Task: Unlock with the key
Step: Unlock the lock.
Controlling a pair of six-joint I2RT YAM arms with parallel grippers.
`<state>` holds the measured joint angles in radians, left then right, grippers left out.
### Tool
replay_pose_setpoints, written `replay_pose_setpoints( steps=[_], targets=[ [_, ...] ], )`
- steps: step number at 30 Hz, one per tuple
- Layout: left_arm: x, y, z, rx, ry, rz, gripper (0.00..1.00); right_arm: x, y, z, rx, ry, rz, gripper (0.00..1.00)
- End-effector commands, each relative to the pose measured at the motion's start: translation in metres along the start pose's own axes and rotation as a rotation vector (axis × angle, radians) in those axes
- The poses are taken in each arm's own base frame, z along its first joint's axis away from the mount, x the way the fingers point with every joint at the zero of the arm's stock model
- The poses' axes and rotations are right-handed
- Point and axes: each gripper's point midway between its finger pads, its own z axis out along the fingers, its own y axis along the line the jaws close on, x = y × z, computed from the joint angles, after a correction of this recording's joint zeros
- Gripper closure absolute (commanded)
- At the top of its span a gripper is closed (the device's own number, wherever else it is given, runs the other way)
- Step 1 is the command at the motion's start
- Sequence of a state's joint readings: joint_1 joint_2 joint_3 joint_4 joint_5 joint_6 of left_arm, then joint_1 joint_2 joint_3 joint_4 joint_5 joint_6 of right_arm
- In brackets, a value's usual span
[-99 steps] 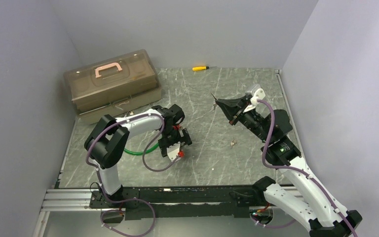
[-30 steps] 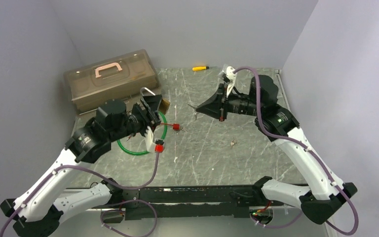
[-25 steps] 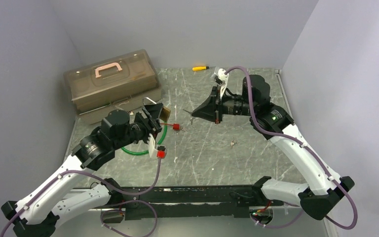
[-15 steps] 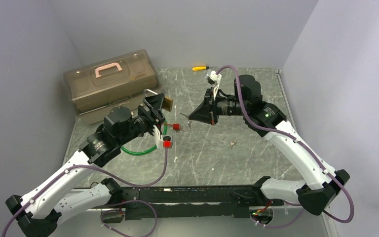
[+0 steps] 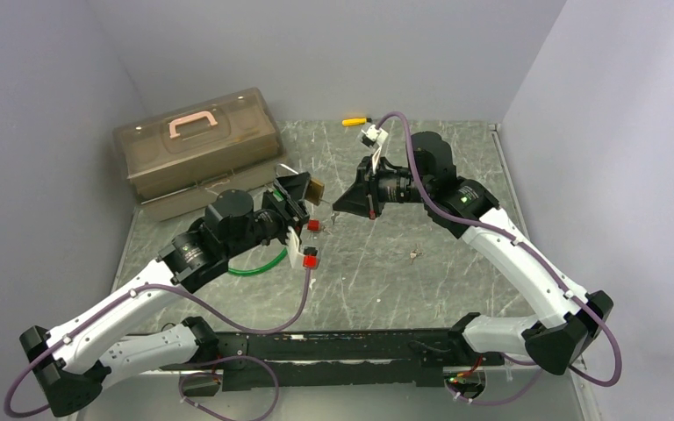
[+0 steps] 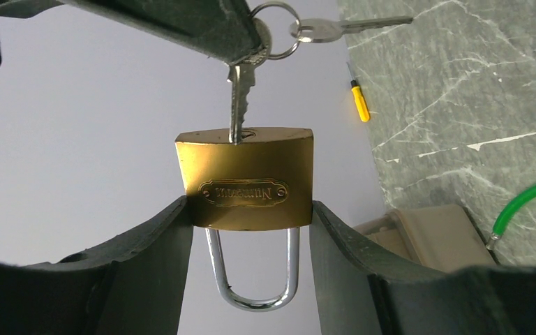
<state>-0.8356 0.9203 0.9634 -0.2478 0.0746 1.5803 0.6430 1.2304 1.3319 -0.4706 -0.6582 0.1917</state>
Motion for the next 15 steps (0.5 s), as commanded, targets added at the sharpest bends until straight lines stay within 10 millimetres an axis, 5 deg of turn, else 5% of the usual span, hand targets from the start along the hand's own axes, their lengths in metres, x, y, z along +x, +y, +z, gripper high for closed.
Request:
replay_pose_setpoints(
  steps=[1,15],
  targets=[
    [0.004,0.049,-0.014,-0.158,0.031,0.025,1.0,-0.013,0.004,-0.007,0.021,-0.048,-0.023,1.0],
    [0.008,0.039,-0.011,-0.134,0.067,0.076,1.0,-0.013,-0.011,-0.009,0.116,-0.045,0.004,1.0]
  ],
)
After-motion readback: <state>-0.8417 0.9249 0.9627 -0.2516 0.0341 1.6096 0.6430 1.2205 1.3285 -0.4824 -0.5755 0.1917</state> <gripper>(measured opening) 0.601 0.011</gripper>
